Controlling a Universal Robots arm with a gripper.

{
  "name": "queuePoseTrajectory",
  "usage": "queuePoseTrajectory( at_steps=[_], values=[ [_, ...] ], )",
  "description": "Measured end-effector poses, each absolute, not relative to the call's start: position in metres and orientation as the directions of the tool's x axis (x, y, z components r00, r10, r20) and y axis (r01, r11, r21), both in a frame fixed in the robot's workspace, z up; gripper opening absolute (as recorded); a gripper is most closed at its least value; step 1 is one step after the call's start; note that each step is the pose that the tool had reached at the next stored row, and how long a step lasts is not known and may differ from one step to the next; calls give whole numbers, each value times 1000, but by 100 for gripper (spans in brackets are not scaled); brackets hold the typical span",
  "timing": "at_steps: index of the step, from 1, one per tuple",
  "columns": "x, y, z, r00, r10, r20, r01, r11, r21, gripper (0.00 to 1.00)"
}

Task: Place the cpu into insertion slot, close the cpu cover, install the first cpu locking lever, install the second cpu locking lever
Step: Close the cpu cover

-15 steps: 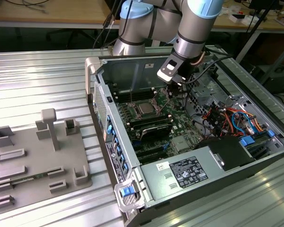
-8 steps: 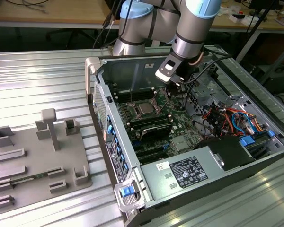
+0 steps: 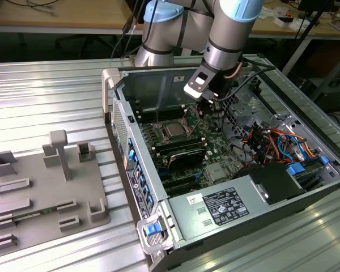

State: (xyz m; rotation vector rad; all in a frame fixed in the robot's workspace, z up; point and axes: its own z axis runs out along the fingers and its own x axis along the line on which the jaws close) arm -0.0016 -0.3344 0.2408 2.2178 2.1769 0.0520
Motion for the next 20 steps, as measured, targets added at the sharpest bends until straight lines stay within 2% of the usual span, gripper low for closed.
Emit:
queuePoseTrajectory(
  at_steps=[20],
  values=[
    [-12,-334,240,19,1000,0,999,-19,47,11]
  ],
)
